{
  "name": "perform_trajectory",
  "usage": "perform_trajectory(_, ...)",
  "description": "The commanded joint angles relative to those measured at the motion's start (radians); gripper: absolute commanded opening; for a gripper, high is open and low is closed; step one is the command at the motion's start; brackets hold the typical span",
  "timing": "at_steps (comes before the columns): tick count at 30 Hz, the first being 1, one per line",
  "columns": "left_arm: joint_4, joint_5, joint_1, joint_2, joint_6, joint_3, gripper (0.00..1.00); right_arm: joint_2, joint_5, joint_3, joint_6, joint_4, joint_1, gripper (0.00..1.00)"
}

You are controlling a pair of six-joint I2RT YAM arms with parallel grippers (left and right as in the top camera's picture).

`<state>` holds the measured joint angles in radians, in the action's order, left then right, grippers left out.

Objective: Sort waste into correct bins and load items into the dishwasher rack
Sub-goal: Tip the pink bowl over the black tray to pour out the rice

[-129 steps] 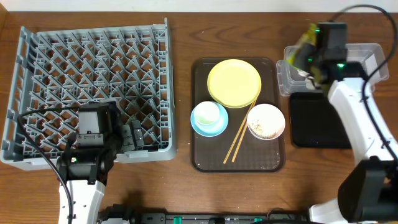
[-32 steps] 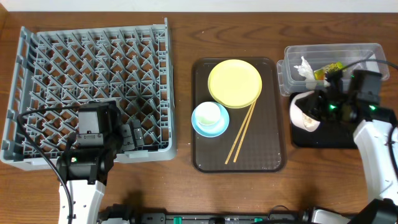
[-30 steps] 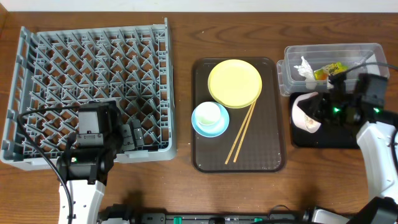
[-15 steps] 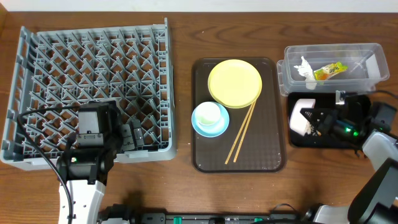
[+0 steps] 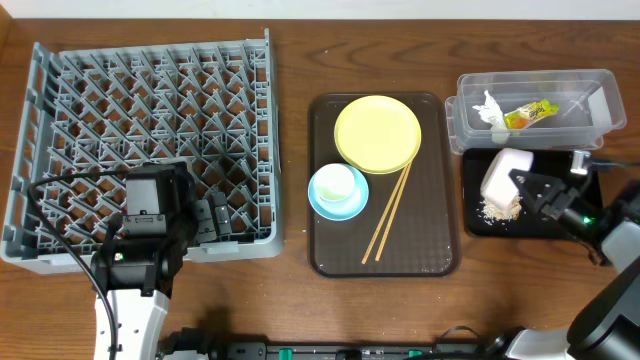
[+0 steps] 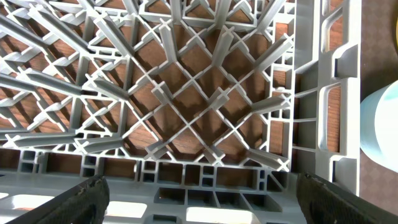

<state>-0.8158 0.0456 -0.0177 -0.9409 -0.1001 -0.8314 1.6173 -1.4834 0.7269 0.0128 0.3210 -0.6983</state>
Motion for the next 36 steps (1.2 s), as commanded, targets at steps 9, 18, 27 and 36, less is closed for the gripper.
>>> perform_trajectory(9,-0.002,-0.002,0.002,0.0,0.01,-0.022,0.97,0.005,-0.076,-0.002,-0.017,-0.003,-0.1,0.01)
perform_trajectory(18,-0.002,-0.002,0.002,0.0,0.01,-0.022,0.97,0.005,-0.04,-0.002,-0.016,-0.019,-0.111,0.01)
perform_trajectory(27,-0.002,-0.002,0.002,0.0,0.01,-0.022,0.97,0.005,-0.045,-0.001,-0.099,-0.078,-0.123,0.01)
perform_trajectory(36,-0.001,-0.002,0.002,0.0,0.01,-0.022,0.97,0.005,-0.024,-0.001,-0.247,-0.2,-0.121,0.01)
